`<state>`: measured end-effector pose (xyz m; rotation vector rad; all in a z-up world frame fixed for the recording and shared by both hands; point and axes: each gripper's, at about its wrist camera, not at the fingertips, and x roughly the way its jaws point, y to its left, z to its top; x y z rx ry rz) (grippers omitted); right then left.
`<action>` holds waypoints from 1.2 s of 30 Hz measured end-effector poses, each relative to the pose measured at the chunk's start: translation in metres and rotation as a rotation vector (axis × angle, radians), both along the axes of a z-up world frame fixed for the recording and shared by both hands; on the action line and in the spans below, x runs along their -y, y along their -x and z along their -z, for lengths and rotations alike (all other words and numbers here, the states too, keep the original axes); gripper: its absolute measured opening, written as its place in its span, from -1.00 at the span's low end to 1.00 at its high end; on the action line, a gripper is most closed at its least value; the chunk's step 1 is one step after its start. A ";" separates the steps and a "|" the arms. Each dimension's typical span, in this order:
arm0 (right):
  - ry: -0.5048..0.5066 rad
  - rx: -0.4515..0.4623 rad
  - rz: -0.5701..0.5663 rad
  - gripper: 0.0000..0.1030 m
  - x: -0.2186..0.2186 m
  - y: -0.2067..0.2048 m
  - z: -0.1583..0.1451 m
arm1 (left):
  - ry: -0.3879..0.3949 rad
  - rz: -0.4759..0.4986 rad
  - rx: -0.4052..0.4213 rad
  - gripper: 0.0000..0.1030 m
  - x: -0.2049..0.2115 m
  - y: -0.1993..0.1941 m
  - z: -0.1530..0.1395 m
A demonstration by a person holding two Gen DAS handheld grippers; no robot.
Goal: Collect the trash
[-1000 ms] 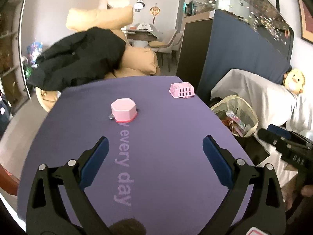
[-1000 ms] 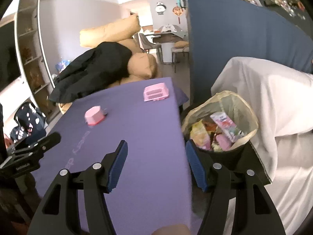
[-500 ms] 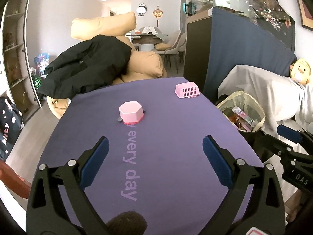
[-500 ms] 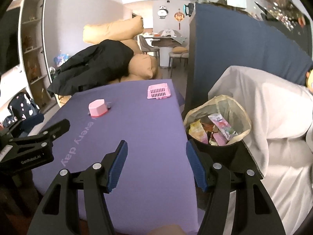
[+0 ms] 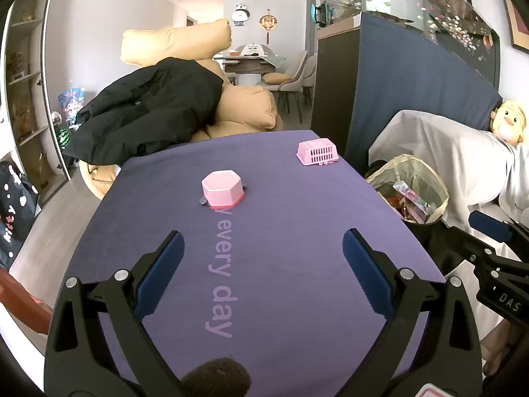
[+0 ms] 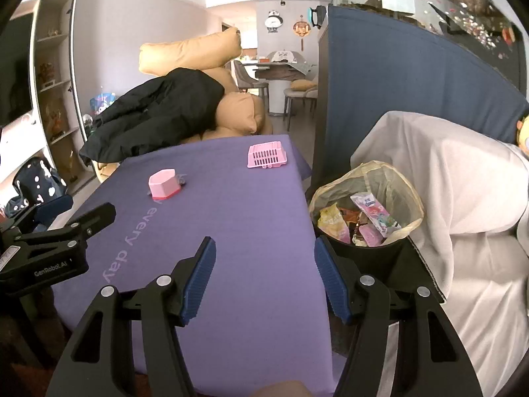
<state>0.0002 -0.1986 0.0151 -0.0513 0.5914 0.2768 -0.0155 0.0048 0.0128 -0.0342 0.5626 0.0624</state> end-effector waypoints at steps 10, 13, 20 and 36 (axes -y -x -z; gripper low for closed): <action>0.002 -0.005 -0.002 0.14 0.000 0.000 0.001 | 0.002 0.000 -0.003 0.79 -0.001 0.000 0.000; 0.001 -0.009 -0.005 0.14 0.001 0.000 0.002 | 0.002 0.001 -0.003 0.79 -0.001 0.000 0.000; 0.009 -0.020 -0.007 0.14 0.001 -0.002 0.005 | 0.002 0.000 -0.002 0.79 -0.001 0.000 0.000; 0.004 -0.015 -0.008 0.14 0.004 -0.003 0.002 | 0.002 0.000 -0.001 0.79 -0.001 0.000 0.000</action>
